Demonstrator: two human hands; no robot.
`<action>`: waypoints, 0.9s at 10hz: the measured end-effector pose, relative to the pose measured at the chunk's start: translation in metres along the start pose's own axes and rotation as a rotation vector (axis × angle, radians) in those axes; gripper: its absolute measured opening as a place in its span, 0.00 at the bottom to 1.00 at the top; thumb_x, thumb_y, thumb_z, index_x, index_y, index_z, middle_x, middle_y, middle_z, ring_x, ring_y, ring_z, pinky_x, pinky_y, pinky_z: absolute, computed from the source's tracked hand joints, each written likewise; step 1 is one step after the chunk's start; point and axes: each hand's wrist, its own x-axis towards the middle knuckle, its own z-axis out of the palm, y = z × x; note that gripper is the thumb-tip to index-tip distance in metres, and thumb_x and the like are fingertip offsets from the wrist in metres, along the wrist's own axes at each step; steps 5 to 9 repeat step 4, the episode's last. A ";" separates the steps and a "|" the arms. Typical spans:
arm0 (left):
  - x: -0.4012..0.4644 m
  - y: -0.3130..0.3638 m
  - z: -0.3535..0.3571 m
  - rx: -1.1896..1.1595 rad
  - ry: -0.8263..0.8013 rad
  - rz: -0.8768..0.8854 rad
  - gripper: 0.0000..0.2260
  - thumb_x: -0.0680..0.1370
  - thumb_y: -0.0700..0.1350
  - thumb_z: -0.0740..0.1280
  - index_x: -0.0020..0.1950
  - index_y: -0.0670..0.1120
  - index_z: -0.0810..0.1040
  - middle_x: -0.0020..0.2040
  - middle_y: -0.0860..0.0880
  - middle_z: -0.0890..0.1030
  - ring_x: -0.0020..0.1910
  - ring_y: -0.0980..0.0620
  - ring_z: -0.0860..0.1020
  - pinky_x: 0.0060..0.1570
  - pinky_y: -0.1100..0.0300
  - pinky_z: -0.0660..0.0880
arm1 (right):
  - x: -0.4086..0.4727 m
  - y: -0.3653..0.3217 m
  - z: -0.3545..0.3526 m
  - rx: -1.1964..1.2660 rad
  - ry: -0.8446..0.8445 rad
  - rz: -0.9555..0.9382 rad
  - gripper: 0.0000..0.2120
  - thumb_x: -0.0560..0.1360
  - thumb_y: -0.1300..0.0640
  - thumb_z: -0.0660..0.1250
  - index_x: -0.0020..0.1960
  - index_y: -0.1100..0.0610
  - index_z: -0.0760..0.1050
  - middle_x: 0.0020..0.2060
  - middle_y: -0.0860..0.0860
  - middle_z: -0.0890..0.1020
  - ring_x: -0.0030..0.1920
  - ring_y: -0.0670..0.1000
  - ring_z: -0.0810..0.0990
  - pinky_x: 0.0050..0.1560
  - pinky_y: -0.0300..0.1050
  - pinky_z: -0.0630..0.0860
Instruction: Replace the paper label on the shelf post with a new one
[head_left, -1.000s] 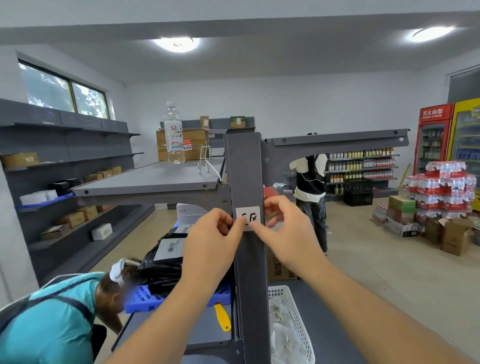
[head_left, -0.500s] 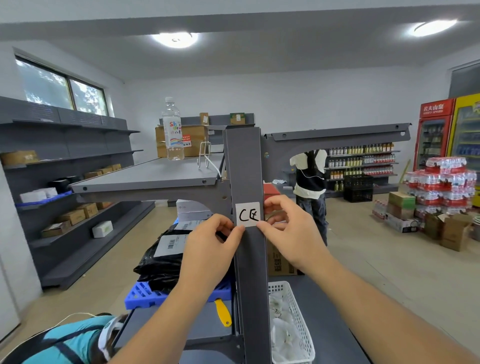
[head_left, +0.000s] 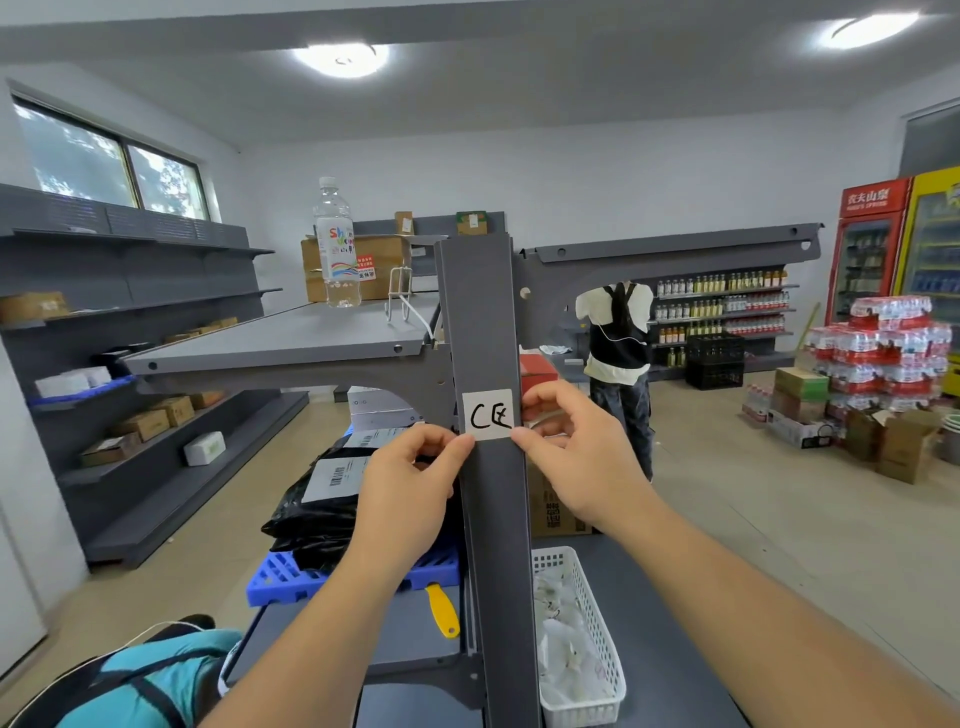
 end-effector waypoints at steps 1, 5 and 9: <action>-0.001 0.001 -0.001 0.011 -0.003 -0.001 0.06 0.81 0.50 0.71 0.44 0.53 0.84 0.27 0.62 0.79 0.25 0.62 0.74 0.30 0.66 0.72 | 0.000 0.001 -0.001 0.007 -0.009 0.006 0.11 0.77 0.58 0.74 0.55 0.46 0.78 0.49 0.40 0.83 0.42 0.40 0.80 0.43 0.28 0.77; -0.013 -0.013 -0.002 0.024 0.069 -0.018 0.06 0.82 0.49 0.68 0.46 0.55 0.83 0.35 0.56 0.81 0.35 0.54 0.77 0.37 0.59 0.74 | -0.012 0.016 -0.003 -0.022 -0.012 0.058 0.10 0.78 0.56 0.72 0.53 0.43 0.77 0.48 0.43 0.83 0.39 0.40 0.79 0.43 0.27 0.76; -0.013 -0.013 -0.002 0.024 0.069 -0.018 0.06 0.82 0.49 0.68 0.46 0.55 0.83 0.35 0.56 0.81 0.35 0.54 0.77 0.37 0.59 0.74 | -0.012 0.016 -0.003 -0.022 -0.012 0.058 0.10 0.78 0.56 0.72 0.53 0.43 0.77 0.48 0.43 0.83 0.39 0.40 0.79 0.43 0.27 0.76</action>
